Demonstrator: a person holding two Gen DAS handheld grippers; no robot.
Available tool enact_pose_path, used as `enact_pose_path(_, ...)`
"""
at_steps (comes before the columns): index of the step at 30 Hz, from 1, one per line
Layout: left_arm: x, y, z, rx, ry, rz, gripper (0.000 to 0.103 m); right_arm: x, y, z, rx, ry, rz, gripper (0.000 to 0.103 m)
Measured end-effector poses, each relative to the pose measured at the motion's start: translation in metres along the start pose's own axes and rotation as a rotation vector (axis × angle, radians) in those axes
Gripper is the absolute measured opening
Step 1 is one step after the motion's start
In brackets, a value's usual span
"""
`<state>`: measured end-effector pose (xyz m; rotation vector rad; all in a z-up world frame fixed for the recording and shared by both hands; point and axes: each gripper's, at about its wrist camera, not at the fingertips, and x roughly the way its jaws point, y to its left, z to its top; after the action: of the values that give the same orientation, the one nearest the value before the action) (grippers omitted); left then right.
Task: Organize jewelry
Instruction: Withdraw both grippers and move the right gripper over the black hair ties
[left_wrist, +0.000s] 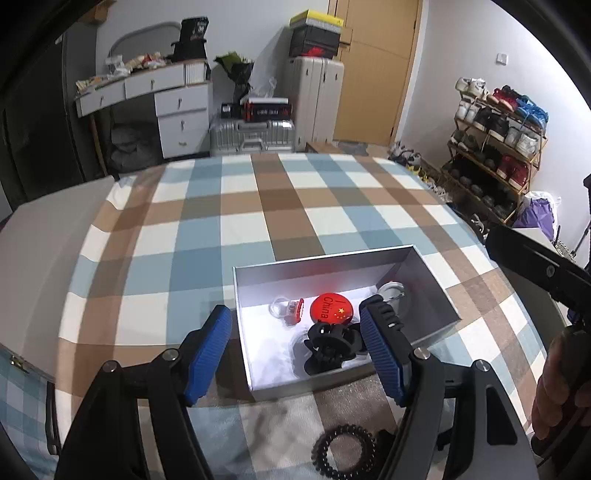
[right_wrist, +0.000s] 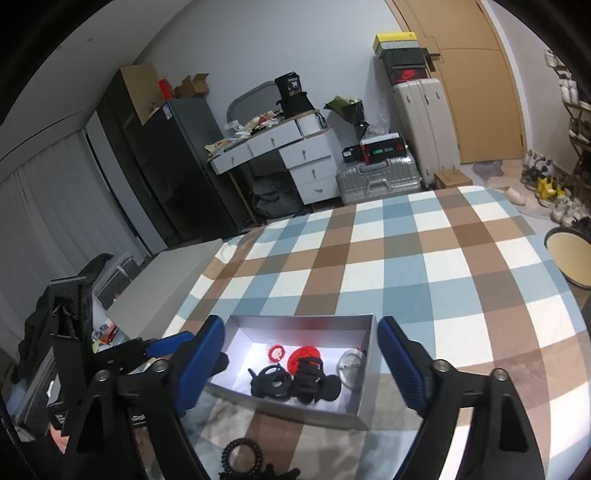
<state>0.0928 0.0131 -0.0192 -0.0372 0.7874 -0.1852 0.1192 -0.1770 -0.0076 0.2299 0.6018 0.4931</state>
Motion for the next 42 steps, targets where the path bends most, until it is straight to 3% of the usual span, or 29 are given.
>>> enact_pose_path(3, -0.011, 0.003, -0.002, -0.017, -0.034, 0.019, 0.082, -0.007, 0.006, -0.004, -0.032, -0.013, -0.022, 0.098)
enact_pose_path(17, -0.036, -0.007, -0.041, -0.024, -0.043, 0.025, 0.082, -0.029, 0.028, -0.043, -0.132, 0.07, -0.015, 0.103)
enact_pose_path(26, -0.048, 0.0, -0.049, -0.031, -0.08, 0.08, 0.088, -0.025, 0.04, -0.073, -0.197, 0.192, -0.099, 0.103)
enact_pose_path(33, -0.044, 0.026, -0.053, -0.137, -0.039, 0.119, 0.092, -0.011, 0.055, -0.108, -0.238, 0.369, -0.057, 0.103)
enact_pose_path(42, -0.043, 0.017, -0.061, -0.102, -0.016, 0.153, 0.092, 0.007, 0.084, -0.142, -0.416, 0.473, -0.062, 0.099)
